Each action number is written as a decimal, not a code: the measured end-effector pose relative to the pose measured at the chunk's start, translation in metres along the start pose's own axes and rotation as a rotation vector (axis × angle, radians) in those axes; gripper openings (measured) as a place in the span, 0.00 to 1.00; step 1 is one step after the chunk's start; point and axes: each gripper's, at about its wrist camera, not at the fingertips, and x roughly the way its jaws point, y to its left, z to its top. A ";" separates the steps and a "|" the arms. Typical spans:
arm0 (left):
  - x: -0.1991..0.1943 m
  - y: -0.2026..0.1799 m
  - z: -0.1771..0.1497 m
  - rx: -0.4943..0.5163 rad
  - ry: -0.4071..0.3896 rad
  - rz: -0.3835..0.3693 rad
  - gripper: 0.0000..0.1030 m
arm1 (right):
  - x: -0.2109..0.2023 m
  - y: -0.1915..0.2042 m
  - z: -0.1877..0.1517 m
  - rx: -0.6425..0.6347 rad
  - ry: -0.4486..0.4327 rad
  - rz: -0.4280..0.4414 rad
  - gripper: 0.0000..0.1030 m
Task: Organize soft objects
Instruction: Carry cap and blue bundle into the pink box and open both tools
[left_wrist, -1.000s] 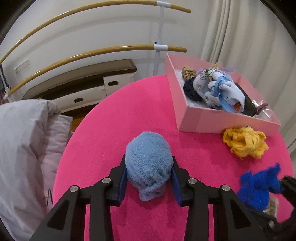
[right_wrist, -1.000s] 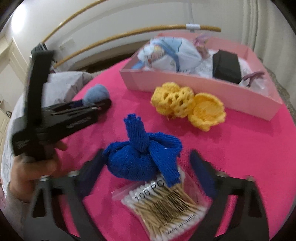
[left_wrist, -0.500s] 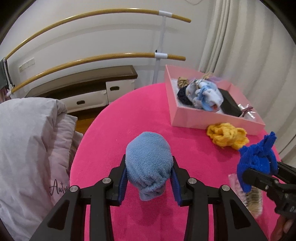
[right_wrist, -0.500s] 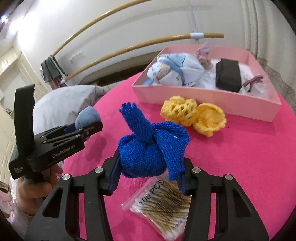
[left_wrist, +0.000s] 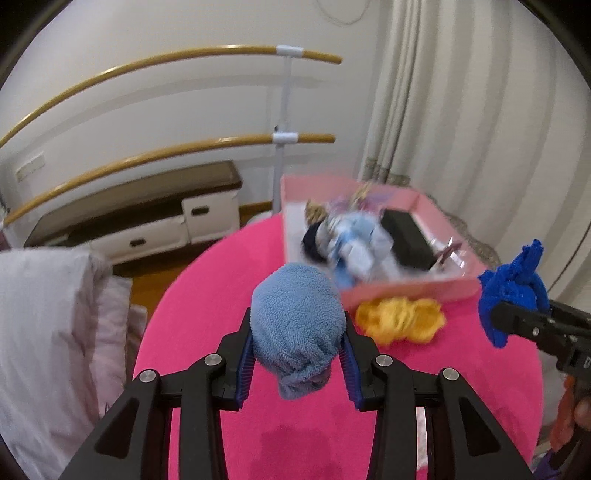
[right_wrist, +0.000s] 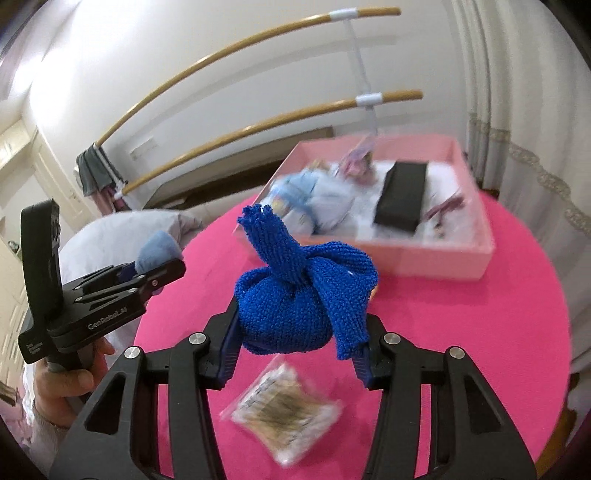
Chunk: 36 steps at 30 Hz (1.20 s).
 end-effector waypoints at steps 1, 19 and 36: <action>0.000 -0.003 0.010 0.011 -0.012 -0.011 0.36 | -0.004 -0.004 0.007 -0.002 -0.013 -0.009 0.45; 0.082 -0.031 0.150 0.083 0.014 -0.017 0.36 | 0.030 -0.065 0.152 0.019 -0.015 -0.061 0.46; 0.218 -0.063 0.221 0.042 0.182 0.017 0.59 | 0.136 -0.125 0.172 0.205 0.144 -0.056 0.60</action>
